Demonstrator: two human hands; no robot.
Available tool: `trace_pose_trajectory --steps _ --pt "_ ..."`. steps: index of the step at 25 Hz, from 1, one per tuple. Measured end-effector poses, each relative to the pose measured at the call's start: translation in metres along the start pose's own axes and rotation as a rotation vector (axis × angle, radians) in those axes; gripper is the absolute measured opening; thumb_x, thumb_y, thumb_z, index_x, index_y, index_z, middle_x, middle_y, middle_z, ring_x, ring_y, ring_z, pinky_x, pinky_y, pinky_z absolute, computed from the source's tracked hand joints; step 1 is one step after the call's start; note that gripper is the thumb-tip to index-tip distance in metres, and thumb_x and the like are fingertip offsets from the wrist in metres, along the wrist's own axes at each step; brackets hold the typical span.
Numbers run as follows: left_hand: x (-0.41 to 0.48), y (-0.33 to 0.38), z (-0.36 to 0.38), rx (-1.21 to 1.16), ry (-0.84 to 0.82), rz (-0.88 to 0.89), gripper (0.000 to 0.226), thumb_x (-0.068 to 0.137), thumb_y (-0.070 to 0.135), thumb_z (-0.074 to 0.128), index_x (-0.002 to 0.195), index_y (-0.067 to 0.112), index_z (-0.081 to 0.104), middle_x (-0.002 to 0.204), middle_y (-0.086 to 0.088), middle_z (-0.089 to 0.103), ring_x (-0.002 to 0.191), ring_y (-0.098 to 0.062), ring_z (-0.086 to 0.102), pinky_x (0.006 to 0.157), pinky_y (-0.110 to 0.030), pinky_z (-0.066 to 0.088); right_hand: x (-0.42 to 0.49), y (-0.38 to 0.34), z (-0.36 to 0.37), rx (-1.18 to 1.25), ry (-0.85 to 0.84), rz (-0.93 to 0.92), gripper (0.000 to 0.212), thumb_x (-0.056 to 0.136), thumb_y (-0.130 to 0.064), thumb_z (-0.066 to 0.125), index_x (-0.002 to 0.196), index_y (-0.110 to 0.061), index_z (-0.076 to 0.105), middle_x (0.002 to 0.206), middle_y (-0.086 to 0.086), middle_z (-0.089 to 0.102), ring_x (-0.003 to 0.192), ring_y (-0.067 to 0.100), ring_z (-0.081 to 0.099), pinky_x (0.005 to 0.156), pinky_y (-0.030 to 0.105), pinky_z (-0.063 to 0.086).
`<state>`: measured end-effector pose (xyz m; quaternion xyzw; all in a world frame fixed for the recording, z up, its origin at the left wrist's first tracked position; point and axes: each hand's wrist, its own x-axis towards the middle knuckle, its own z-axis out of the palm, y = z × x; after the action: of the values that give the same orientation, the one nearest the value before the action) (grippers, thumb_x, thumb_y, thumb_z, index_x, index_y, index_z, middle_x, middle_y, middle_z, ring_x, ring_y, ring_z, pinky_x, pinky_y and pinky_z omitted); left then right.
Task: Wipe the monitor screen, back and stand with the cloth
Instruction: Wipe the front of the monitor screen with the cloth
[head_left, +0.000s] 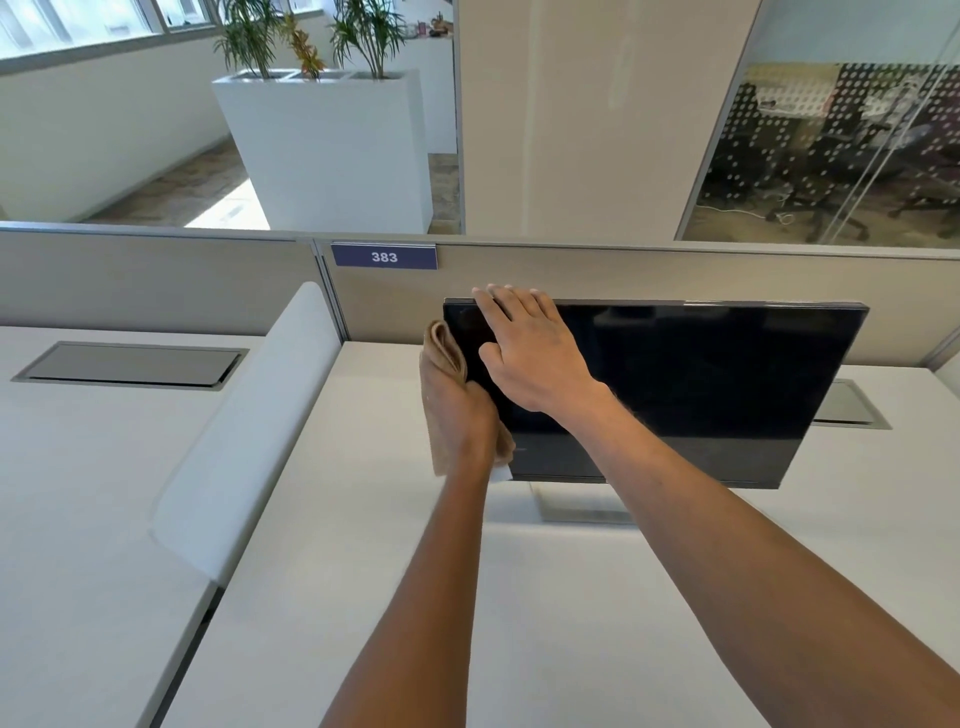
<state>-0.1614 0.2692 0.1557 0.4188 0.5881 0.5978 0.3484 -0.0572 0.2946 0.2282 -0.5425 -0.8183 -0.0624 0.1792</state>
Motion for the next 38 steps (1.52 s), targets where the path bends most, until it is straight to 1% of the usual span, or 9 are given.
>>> trace_pose_trajectory --steps 7,10,14,18,22,25,28,33,38 --pt "0.020 0.050 -0.003 0.122 -0.014 0.241 0.048 0.098 0.023 0.048 0.142 0.041 0.042 0.137 -0.003 0.059 0.128 -0.028 0.058 0.107 -0.052 0.049 0.001 -0.002 -0.006 0.225 -0.038 0.073 0.072 0.105 -0.057 0.012 0.162 -0.019 0.034 0.168 0.002 0.035 0.159 0.017 0.019 0.132 0.042 0.003" --pt "0.019 0.064 0.005 0.342 -0.074 0.308 0.061 0.110 0.036 0.044 0.164 0.013 0.026 0.171 -0.012 0.025 0.160 -0.032 0.016 0.131 -0.046 0.015 0.000 -0.007 -0.019 0.545 -0.055 0.097 0.078 0.103 -0.072 0.014 0.153 -0.023 0.048 0.158 -0.003 0.050 0.153 0.012 0.033 0.132 0.046 0.008" --pt "0.013 0.076 0.022 0.540 -0.120 0.415 0.071 0.110 0.023 0.046 0.166 0.007 0.006 0.176 -0.009 0.003 0.162 -0.025 -0.010 0.129 -0.038 -0.009 -0.010 -0.018 -0.046 1.109 0.038 0.300 0.040 0.104 -0.051 0.055 0.128 -0.021 0.066 0.118 -0.010 0.074 0.109 0.002 0.070 0.103 0.034 0.056" --pt "-0.012 0.091 0.042 0.397 -0.204 0.386 0.068 0.106 0.038 0.020 0.167 0.012 0.004 0.176 0.000 -0.005 0.161 -0.010 -0.010 0.132 -0.039 0.000 -0.017 -0.013 -0.064 1.573 0.166 0.504 0.030 0.103 -0.029 0.063 0.132 -0.019 0.066 0.119 -0.006 0.077 0.109 0.007 0.074 0.086 0.022 0.059" --pt "-0.021 0.104 0.050 0.389 -0.486 0.425 0.074 0.108 0.017 0.045 0.167 0.010 0.001 0.175 0.000 -0.008 0.161 -0.011 -0.013 0.132 -0.037 -0.004 -0.028 0.007 -0.079 1.791 0.252 0.666 0.025 0.107 -0.021 0.057 0.128 -0.015 0.069 0.115 0.002 0.079 0.104 0.016 0.077 0.080 0.028 0.061" --pt "-0.018 0.115 0.045 0.482 -0.716 0.499 0.077 0.102 0.022 0.056 0.167 0.014 0.017 0.175 -0.001 0.010 0.161 -0.014 0.004 0.131 -0.033 0.004 -0.038 0.039 -0.089 1.716 0.369 0.783 0.025 0.109 -0.018 0.050 0.127 -0.017 0.068 0.111 0.004 0.080 0.103 0.021 0.077 0.076 0.032 0.063" --pt "-0.012 0.124 0.045 0.410 -0.574 0.512 0.057 0.107 0.023 0.052 0.161 0.016 0.037 0.168 0.000 0.034 0.155 -0.015 0.027 0.129 -0.036 0.021 -0.050 0.076 -0.096 1.574 0.448 0.887 0.023 0.109 -0.028 0.051 0.129 -0.027 0.063 0.119 0.003 0.075 0.110 0.024 0.073 0.090 0.044 0.060" --pt "0.019 0.104 0.063 0.934 -0.440 0.613 0.061 0.112 0.042 0.031 0.162 0.009 0.029 0.171 -0.009 0.025 0.161 -0.024 0.011 0.131 -0.049 0.001 -0.085 0.132 -0.123 1.488 0.485 0.966 0.030 0.096 -0.026 0.075 0.125 -0.027 0.066 0.119 0.002 0.074 0.111 0.024 0.071 0.096 0.054 0.058" --pt "0.018 0.089 0.081 1.049 -0.456 0.690 0.064 0.112 0.049 0.022 0.161 0.010 0.031 0.170 -0.009 0.029 0.161 -0.024 0.013 0.130 -0.051 -0.004 -0.100 0.152 -0.144 0.605 0.795 0.747 0.027 0.095 -0.020 0.075 0.121 -0.013 0.072 0.105 -0.009 0.072 0.094 0.012 0.068 0.092 0.039 0.060"
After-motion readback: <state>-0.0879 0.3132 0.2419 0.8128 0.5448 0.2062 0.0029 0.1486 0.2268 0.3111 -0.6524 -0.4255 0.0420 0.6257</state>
